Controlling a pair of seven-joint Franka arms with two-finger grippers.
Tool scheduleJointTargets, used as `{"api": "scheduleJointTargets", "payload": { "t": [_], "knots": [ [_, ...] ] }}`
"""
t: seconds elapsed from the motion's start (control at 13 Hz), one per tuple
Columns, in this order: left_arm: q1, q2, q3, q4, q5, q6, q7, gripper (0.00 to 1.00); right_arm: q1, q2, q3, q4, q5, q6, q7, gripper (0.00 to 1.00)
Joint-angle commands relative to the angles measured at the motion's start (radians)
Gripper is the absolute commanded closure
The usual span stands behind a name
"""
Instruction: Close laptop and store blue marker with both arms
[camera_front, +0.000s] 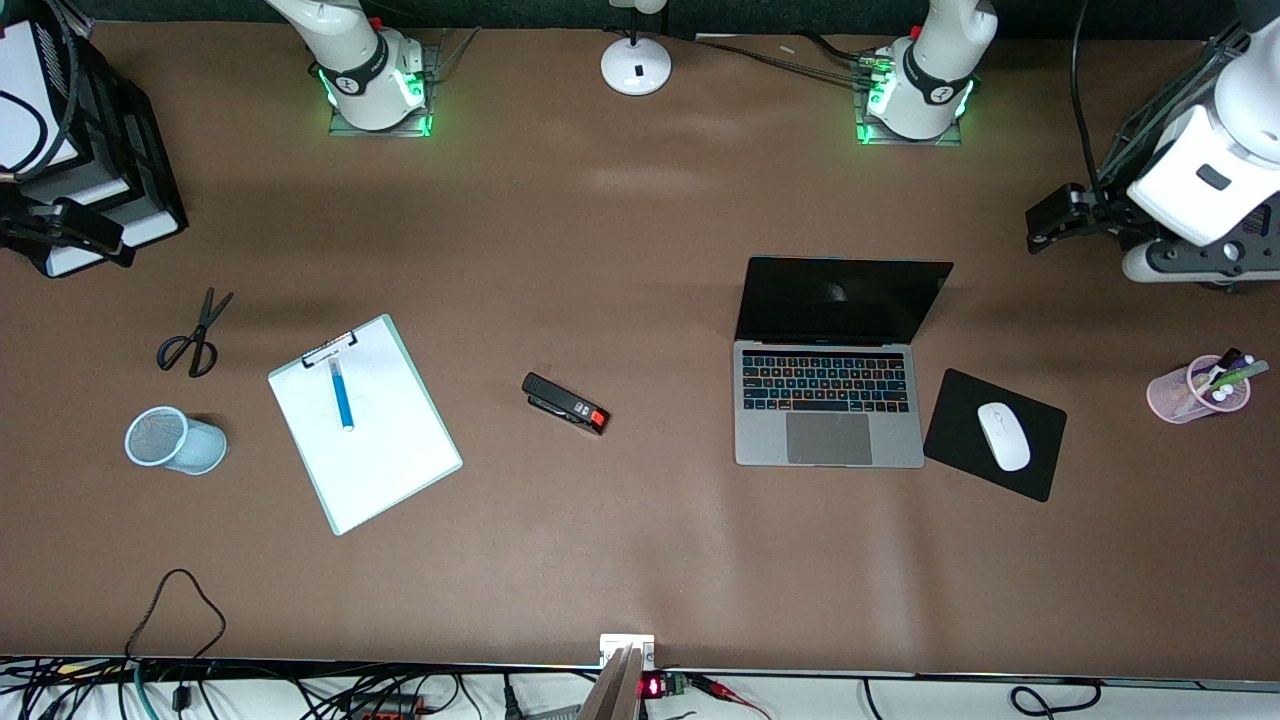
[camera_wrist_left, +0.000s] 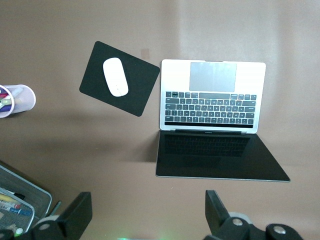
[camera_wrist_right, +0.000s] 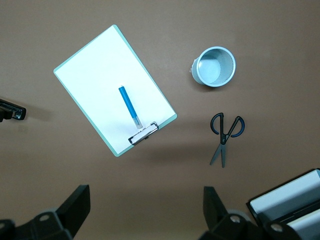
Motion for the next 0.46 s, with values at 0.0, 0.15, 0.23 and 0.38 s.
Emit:
{"api": "scheduleJointTargets", "payload": {
  "t": [0.0, 0.15, 0.23, 0.38],
  "knots": [
    [-0.008, -0.056, 0.028, -0.063, -0.026, 0.027, 0.023, 0.0, 0.001, -0.014, 0.006, -0.01, -0.009, -0.005, 0.001, 0.0],
    [-0.003, -0.085, 0.036, -0.094, -0.026, 0.05, 0.023, 0.0, 0.001, -0.008, 0.006, 0.006, -0.006, -0.009, 0.001, 0.0],
    [0.0, -0.092, 0.038, -0.097, -0.026, 0.05, 0.023, 0.0, -0.002, -0.008, 0.005, 0.007, -0.001, -0.009, -0.002, 0.0],
    [0.002, -0.104, 0.039, -0.106, -0.025, 0.05, 0.031, 0.0, 0.001, -0.002, 0.006, 0.006, -0.004, -0.009, 0.0, 0.0]
  ]
}}
